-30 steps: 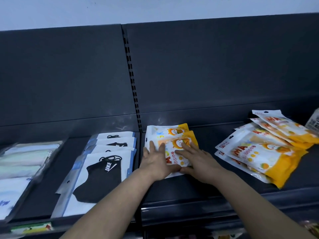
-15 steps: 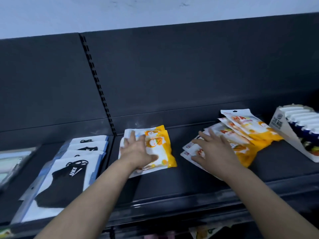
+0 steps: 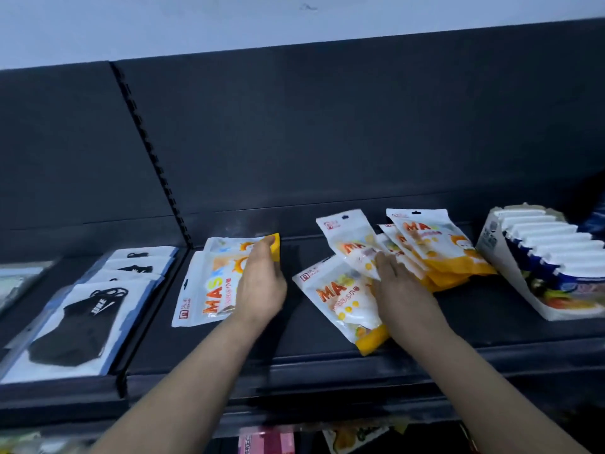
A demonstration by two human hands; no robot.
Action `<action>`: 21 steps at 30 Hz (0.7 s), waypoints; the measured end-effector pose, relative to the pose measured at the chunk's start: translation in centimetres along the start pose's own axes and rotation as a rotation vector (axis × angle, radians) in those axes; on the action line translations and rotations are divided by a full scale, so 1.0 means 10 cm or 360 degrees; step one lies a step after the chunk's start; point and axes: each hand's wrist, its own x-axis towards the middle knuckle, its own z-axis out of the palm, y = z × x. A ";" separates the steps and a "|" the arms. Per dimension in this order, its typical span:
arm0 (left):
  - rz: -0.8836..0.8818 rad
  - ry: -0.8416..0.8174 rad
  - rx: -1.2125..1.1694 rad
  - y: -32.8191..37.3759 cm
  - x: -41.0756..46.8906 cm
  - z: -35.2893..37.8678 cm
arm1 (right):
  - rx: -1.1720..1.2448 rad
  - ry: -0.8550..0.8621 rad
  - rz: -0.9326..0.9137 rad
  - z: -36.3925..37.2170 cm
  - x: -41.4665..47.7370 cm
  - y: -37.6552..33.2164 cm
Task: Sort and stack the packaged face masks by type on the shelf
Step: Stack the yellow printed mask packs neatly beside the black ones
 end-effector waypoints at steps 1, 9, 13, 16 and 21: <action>-0.0090 0.0093 -0.0069 -0.05 -0.01 -0.08 | 0.0039 0.0084 -0.0026 -0.03 0.02 -0.05; -0.0462 0.0714 -0.0245 -0.59 -0.36 -1.00 | 0.0056 0.0094 -0.0685 0.14 0.19 -1.21; -0.0460 0.0356 -0.0037 -0.83 -0.47 -1.19 | -0.0084 -0.0080 -0.0947 0.32 0.09 -1.54; -0.0284 -0.0104 0.0252 -1.02 -0.54 -1.15 | 0.0052 -0.0226 -0.0895 0.40 0.09 -1.52; -0.0100 -0.0673 0.0469 -1.12 -0.48 -1.01 | 0.0171 -0.0230 -0.0601 0.41 0.05 -1.58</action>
